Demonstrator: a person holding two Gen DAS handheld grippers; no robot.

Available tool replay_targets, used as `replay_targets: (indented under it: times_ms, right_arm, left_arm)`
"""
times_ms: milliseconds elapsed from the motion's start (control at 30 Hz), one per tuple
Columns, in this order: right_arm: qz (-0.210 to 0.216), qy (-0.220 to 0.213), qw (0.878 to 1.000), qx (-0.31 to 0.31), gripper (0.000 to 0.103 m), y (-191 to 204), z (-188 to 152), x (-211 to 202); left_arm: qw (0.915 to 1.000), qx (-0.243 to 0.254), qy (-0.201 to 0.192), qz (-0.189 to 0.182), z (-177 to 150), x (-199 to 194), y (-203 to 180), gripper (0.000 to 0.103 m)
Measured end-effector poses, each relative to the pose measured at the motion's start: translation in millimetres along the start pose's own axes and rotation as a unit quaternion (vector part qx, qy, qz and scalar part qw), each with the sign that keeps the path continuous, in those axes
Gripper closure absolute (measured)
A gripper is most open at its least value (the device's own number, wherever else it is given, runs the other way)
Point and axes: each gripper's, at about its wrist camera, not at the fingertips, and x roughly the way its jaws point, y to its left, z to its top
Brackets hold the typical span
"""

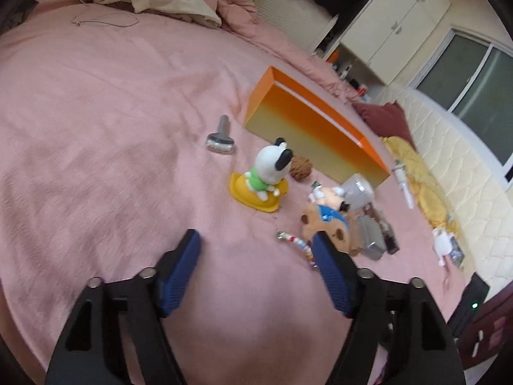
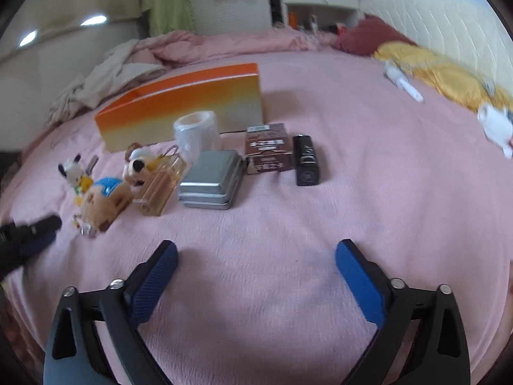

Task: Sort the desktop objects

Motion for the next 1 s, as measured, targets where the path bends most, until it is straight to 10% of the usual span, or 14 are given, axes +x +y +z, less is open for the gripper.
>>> replay_targets:
  times_ms: [67, 200, 333, 1000]
  right_arm:
    - [-0.012, -0.011, 1.0, -0.009, 0.0, 4.0, -1.7, 1.6]
    - [0.007, -0.018, 1.0, 0.01, 0.0, -3.2, -0.7, 3.3]
    - [0.002, -0.021, 1.0, 0.004, 0.0, -1.7, -0.8, 3.6]
    - [-0.009, -0.025, 1.0, 0.001, 0.0, 1.5, -6.9, 2.4]
  left_arm:
    - [0.9962, 0.078, 0.007, 0.038, -6.2, 8.7, -19.1, 0.009]
    - [0.9526, 0.27, 0.002, 0.14, -37.5, 26.4, -59.2, 0.001]
    - [0.9718, 0.21, -0.002, 0.108, -27.6, 20.5, -44.5, 0.001]
    - [0.9633, 0.23, -0.017, 0.137, -39.8, 18.0, -50.4, 0.0]
